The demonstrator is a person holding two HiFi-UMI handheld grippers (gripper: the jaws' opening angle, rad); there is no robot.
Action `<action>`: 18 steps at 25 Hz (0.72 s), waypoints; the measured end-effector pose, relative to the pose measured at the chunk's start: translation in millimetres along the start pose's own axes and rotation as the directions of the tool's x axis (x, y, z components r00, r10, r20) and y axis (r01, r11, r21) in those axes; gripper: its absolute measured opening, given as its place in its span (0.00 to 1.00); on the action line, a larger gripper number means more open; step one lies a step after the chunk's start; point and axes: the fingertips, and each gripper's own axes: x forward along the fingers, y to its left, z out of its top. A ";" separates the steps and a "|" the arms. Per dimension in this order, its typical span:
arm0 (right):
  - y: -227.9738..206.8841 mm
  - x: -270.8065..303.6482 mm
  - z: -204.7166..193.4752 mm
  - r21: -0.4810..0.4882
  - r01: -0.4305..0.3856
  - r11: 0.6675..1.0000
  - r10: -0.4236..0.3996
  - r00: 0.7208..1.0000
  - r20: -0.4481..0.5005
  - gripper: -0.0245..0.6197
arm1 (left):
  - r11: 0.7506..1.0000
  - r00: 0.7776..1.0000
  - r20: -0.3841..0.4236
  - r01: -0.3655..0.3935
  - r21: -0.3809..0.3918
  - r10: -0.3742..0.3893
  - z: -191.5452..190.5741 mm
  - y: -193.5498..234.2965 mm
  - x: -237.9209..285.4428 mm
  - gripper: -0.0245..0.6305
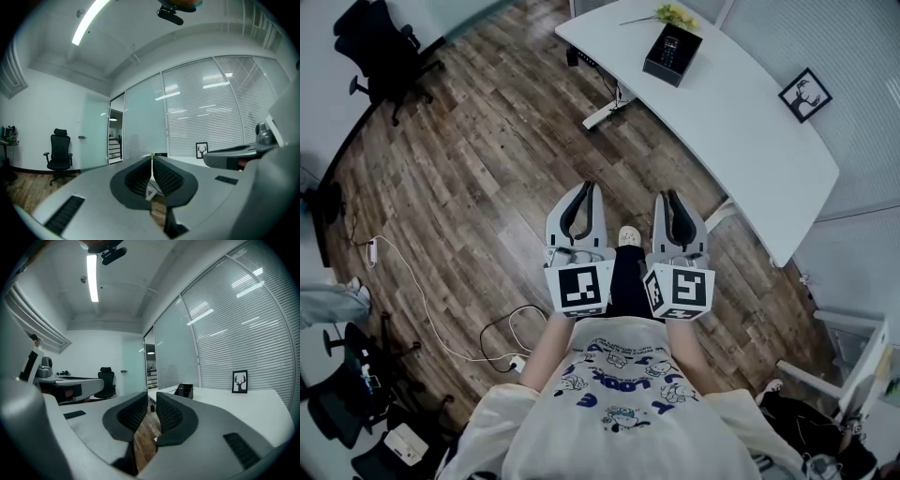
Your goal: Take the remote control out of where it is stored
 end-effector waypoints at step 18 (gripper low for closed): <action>-103.9 187.3 35.5 0.010 -0.036 0.999 0.036 0.999 -0.011 0.13 | 0.999 0.998 -0.016 -0.053 -0.001 0.053 15.5 9.1 200.4 0.07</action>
